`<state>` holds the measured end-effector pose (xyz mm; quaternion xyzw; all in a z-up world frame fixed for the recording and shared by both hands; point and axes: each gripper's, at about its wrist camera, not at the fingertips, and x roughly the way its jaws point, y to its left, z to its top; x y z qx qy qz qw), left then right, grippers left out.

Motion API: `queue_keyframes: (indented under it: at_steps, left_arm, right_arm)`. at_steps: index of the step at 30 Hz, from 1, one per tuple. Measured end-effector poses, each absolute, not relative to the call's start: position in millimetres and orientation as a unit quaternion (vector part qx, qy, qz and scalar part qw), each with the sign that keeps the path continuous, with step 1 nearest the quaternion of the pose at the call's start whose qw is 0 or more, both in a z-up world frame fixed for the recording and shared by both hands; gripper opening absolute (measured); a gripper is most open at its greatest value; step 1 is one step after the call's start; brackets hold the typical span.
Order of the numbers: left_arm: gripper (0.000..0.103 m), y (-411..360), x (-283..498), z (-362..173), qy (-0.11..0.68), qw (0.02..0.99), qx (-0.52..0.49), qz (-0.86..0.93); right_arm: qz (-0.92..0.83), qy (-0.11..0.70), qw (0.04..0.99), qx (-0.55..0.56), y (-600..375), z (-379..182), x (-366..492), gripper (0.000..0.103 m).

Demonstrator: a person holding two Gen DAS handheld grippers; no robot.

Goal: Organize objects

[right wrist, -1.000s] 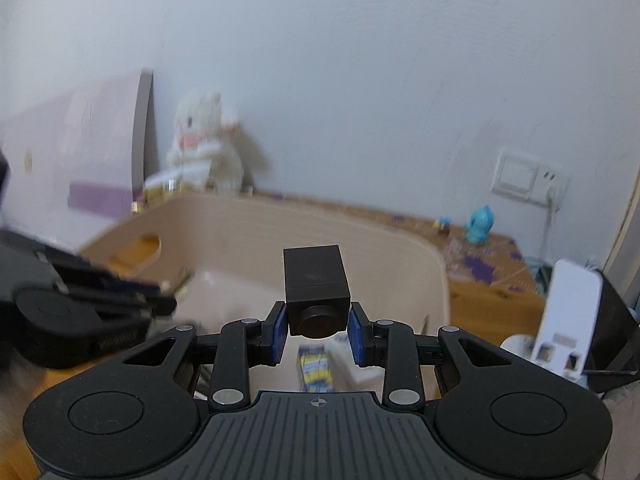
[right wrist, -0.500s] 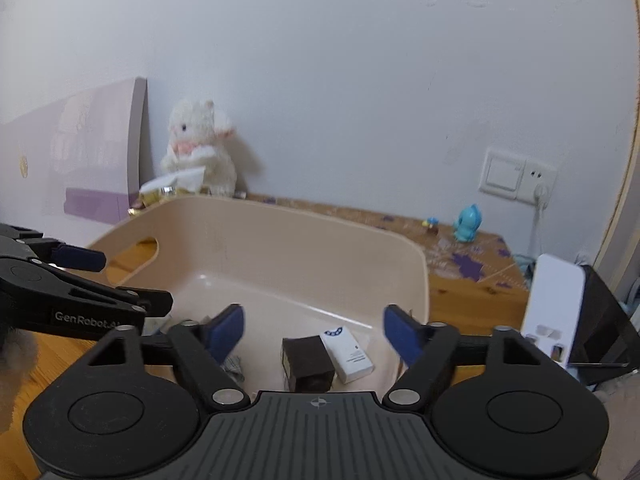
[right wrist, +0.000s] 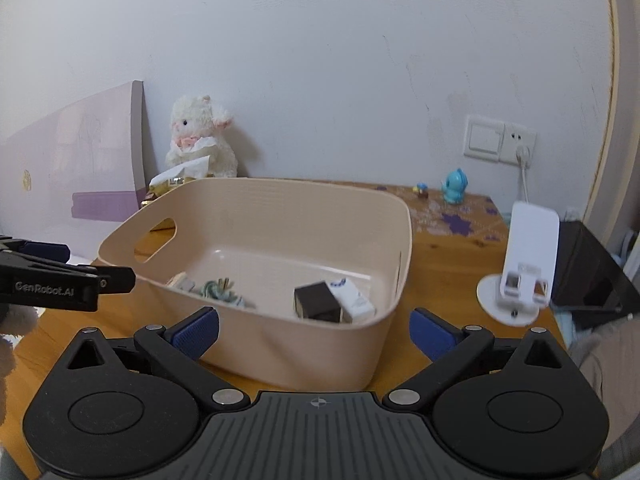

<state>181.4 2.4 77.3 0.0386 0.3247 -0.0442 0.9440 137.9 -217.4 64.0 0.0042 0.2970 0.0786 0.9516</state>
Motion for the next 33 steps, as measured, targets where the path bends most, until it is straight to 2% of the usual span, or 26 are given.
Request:
queue_keyframes:
  at_steps: [33]
  left_arm:
    - [0.097,-8.7,49.2,44.6,0.294,0.954,0.048,-0.028]
  right_arm:
    - [0.076,0.31,0.948,0.015,-220.9,51.5,29.7,0.103]
